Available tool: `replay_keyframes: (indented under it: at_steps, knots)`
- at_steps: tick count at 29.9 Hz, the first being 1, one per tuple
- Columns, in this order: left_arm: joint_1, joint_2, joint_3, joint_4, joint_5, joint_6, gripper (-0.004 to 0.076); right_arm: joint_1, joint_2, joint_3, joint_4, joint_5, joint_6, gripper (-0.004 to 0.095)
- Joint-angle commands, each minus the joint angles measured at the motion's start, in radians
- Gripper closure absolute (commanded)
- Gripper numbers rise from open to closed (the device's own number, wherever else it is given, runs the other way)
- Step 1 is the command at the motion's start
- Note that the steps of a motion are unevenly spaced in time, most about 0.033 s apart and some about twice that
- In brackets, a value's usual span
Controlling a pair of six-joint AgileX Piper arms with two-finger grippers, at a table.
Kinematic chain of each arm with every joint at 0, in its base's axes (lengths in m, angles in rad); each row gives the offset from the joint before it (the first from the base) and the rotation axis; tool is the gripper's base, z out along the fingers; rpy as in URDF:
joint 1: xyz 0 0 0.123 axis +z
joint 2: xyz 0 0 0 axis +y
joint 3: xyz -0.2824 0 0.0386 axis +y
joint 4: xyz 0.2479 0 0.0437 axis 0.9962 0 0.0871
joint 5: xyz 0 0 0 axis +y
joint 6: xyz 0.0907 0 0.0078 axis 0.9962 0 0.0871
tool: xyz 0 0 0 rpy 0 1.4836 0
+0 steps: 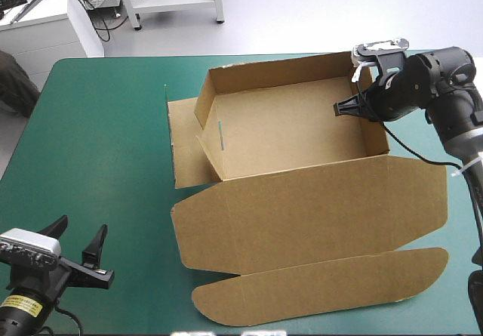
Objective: Fold the box
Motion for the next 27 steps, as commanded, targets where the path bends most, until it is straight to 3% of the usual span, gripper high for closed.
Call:
replay_keyframes:
  at_steps: [1, 7, 14, 20, 24, 27]
  knots:
    - [-0.003, 0.036, -0.036, -0.005, -0.082, -0.008, 0.0265, -0.005, -0.042, -0.026, 0.007, 0.009, -0.005, 0.0928]
    - [-0.003, 0.261, -0.143, -0.001, -0.101, -0.012, 0.0277, -0.005, -0.042, -0.026, 0.007, 0.009, -0.024, 0.0928]
    - [-0.001, 0.646, -0.339, 0.043, -0.126, -0.176, 0.0277, -0.005, -0.042, -0.026, 0.038, 0.009, -0.024, 0.0928]
    - [0.055, 0.885, -0.450, -0.019, -0.130, -0.188, 0.0277, -0.005, -0.042, -0.026, 0.039, 0.009, -0.024, 0.0928]
    - [0.145, 0.970, -0.459, -0.129, -0.155, -0.105, 0.0277, -0.005, -0.042, -0.028, 0.039, 0.009, -0.024, 0.0928]
    - [0.202, 1.010, -0.459, -0.332, -0.177, 0.090, 0.0277, -0.005, -0.042, -0.028, 0.039, 0.009, -0.024, 0.0928]
